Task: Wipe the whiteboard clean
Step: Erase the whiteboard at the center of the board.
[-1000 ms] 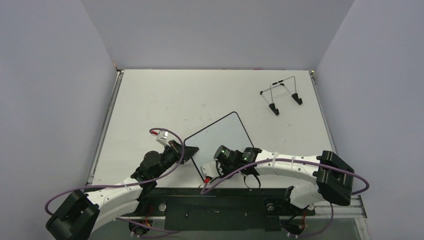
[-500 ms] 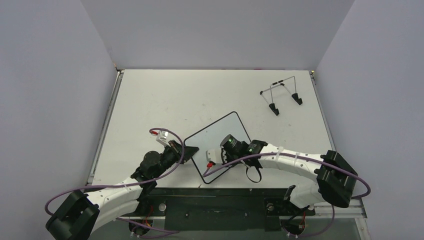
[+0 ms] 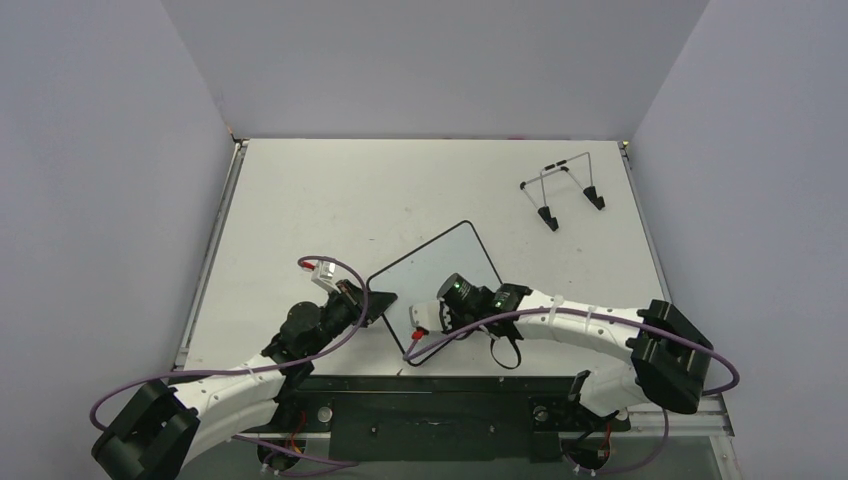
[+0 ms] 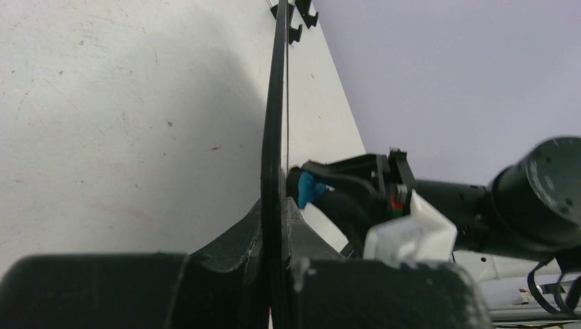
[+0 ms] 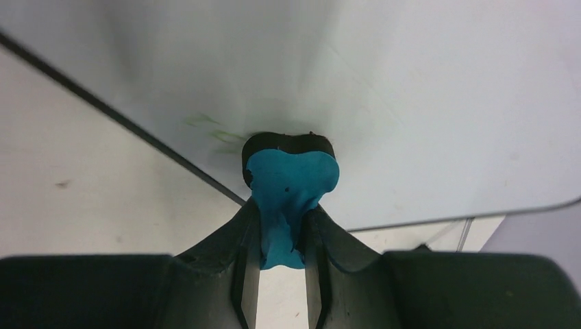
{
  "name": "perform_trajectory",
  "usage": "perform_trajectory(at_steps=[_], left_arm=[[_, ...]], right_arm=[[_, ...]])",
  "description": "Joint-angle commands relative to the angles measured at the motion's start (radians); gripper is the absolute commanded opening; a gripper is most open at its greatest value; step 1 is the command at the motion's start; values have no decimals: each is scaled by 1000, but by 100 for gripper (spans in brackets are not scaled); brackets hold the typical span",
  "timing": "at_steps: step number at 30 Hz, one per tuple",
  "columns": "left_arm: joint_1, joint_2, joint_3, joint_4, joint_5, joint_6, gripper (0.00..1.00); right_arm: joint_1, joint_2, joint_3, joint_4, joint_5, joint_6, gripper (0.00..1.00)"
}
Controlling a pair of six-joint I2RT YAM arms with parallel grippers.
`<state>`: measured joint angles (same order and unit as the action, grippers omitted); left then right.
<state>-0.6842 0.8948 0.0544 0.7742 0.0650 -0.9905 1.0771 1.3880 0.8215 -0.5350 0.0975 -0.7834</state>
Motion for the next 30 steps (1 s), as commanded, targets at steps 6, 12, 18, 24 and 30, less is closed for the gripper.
perform_trajectory(at_steps=[6, 12, 18, 24, 30], left_arm=[[-2, 21, 35, 174, 47, -29, 0], [-1, 6, 27, 165, 38, -28, 0], [4, -19, 27, 140, 32, -12, 0], [6, 9, 34, 153, 44, -15, 0], [7, 24, 35, 173, 50, -30, 0]], right_arm=[[13, -31, -1, 10, 3, 14, 0], [139, 15, 6, -69, -57, -40, 0], [1, -7, -20, 36, 111, -24, 0], [-56, -56, -11, 40, 41, 26, 0], [119, -22, 12, -85, -151, -42, 0]])
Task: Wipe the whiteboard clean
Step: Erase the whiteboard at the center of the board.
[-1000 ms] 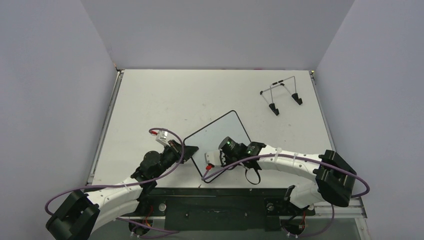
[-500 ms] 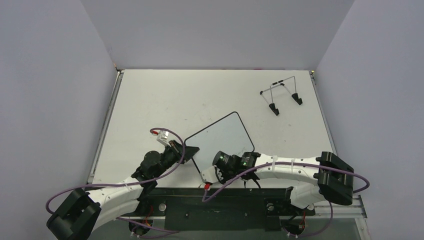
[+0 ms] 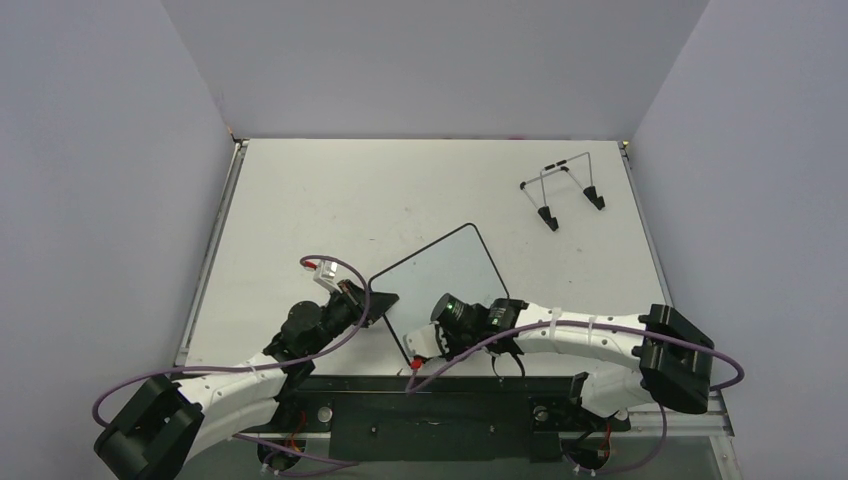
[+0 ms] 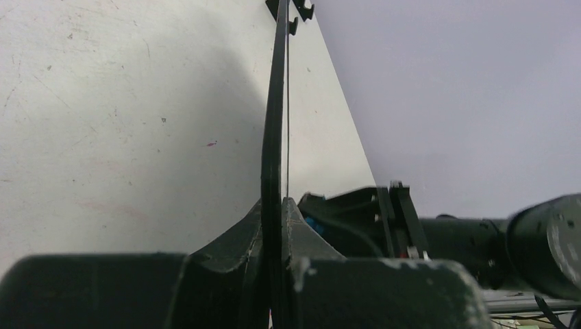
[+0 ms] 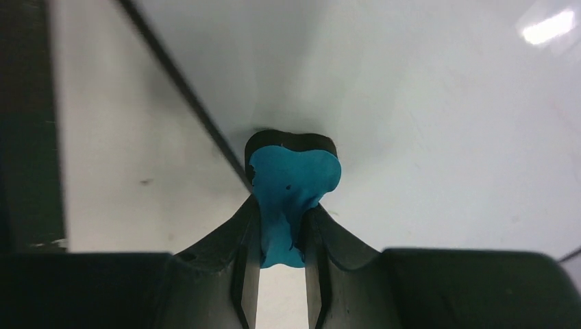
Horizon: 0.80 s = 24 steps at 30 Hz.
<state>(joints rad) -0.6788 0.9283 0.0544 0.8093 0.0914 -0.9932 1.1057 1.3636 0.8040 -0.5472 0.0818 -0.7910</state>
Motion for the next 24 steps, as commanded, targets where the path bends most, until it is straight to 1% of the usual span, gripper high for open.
perform_trajectory(at_steps=[1, 3, 5, 6, 8, 10, 12, 15, 18, 21, 23, 24], left_arm=[[1, -17, 34, 130, 20, -27, 0], [1, -31, 33, 113, 12, -22, 0], [1, -40, 35, 101, 8, -17, 0], [1, -41, 37, 100, 10, -16, 0], [1, -32, 42, 100, 16, -15, 0], [2, -20, 46, 105, 23, -15, 0], [1, -6, 48, 118, 30, -17, 0], [1, 6, 52, 132, 37, -26, 0], [1, 5, 50, 136, 38, -30, 0], [1, -9, 43, 129, 28, -31, 0], [1, -37, 39, 112, 20, -27, 0], [1, -45, 37, 98, 16, -21, 0]], right_arm=[[109, 7, 30, -77, -134, -38, 0], [112, 7, 24, -75, -117, -49, 0], [88, 3, -1, -33, -34, -60, 0], [70, 2, -6, -18, 35, -60, 0], [-4, -4, -5, 19, 90, -38, 0], [-84, -14, 0, 38, 110, -11, 0], [-96, -18, -2, 51, 121, 1, 0], [-61, -6, 5, 38, 104, 2, 0], [47, -4, -1, -2, 45, -33, 0], [101, 1, 2, -40, 8, -60, 0], [105, 3, -13, -23, 47, -67, 0], [93, 3, -28, 5, 101, -69, 0]])
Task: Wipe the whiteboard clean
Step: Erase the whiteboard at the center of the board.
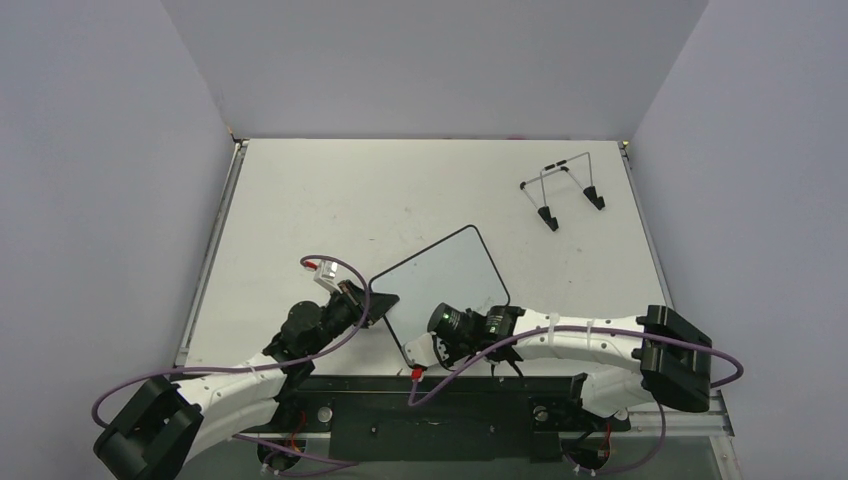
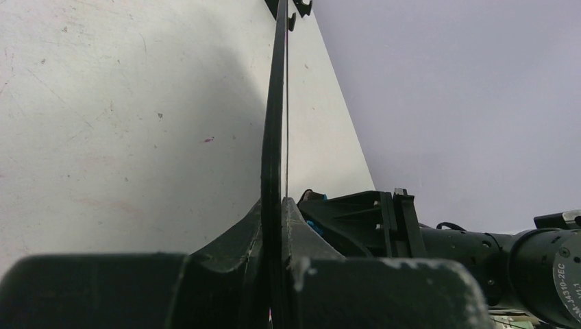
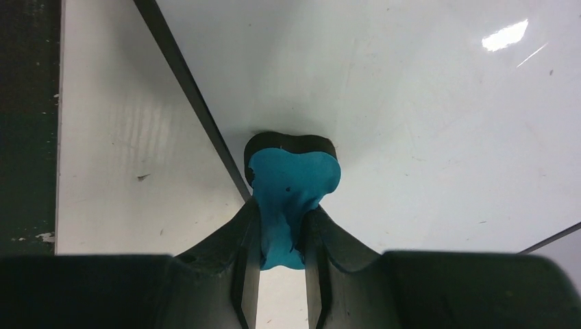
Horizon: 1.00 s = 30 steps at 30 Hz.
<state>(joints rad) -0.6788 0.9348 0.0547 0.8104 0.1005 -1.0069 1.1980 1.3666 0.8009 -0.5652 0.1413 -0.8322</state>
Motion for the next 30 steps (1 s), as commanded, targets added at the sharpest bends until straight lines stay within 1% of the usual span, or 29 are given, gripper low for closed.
perform_trajectory(at_steps=[1, 5, 9, 12, 16, 19, 21, 23, 26, 28, 30], left_arm=[[1, -65, 35, 90, -1, -4, 0], [3, -79, 32, 70, -20, 7, 0], [5, -64, 33, 80, -22, 3, 0], [5, -50, 31, 93, -21, 0, 0], [6, -26, 28, 126, -19, -13, 0], [5, -29, 30, 119, -22, -14, 0], [6, -39, 33, 101, -27, -8, 0], [6, -47, 41, 84, -28, -1, 0], [7, -48, 45, 78, -21, 3, 0], [6, -45, 48, 79, -15, 4, 0], [6, -43, 51, 81, -11, 2, 0]], right_arm=[[-27, 0, -31, 36, 63, -28, 0], [-111, -5, -44, 77, 137, -24, 0], [-123, -14, -45, 88, 155, -18, 0], [-75, -6, -20, 68, 133, -4, 0], [54, 17, -2, 22, 67, -13, 0], [78, 17, -9, 22, 52, -19, 0], [71, 9, -25, 41, 76, -29, 0], [39, 1, -49, 68, 107, -45, 0], [-59, -10, -60, 79, 116, -63, 0], [-102, -27, -66, 82, 115, -76, 0], [-116, -40, -71, 84, 120, -81, 0]])
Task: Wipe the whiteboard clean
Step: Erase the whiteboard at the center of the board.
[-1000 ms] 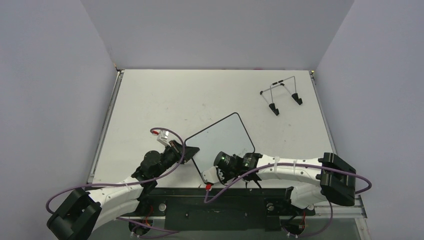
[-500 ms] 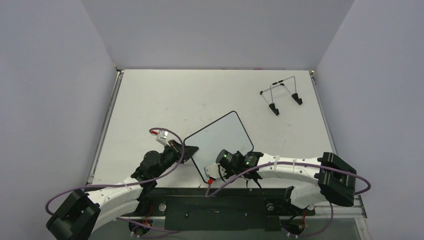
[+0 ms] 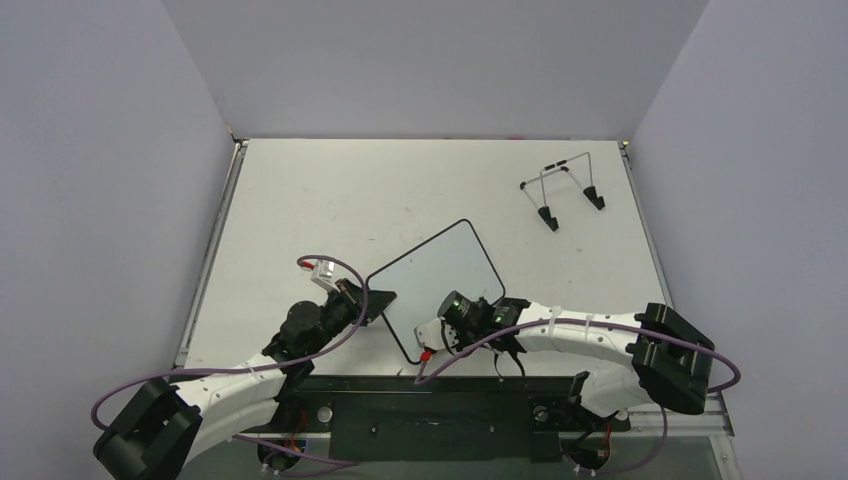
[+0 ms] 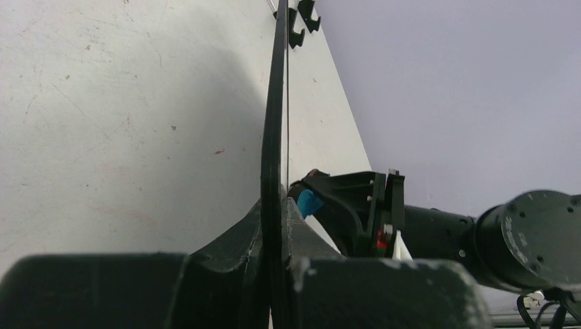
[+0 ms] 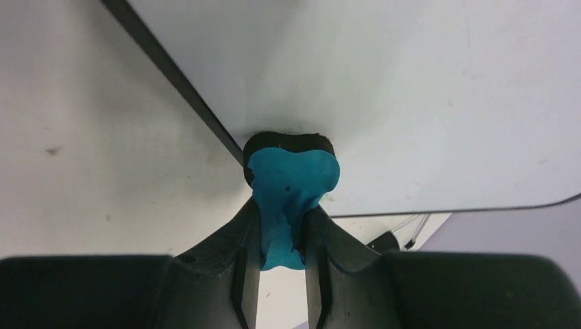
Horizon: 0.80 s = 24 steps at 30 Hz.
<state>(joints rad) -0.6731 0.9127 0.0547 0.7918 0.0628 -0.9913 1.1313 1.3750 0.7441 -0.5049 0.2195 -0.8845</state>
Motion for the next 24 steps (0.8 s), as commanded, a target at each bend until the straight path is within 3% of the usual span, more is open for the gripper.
perform_trajectory(at_steps=[1, 10, 19, 24], left_arm=[[0, -21, 51, 99, 29, -14, 0], [1, -23, 50, 106, 31, -27, 0], [0, -26, 53, 107, 33, -24, 0], [0, 1, 56, 134, 42, -29, 0]], right_arm=[[-49, -54, -14, 25, 41, -30, 0], [125, -30, 38, -11, 17, 5, 0], [-77, -20, 8, 7, 11, 0, 0], [21, -17, 24, -69, -126, 24, 0]])
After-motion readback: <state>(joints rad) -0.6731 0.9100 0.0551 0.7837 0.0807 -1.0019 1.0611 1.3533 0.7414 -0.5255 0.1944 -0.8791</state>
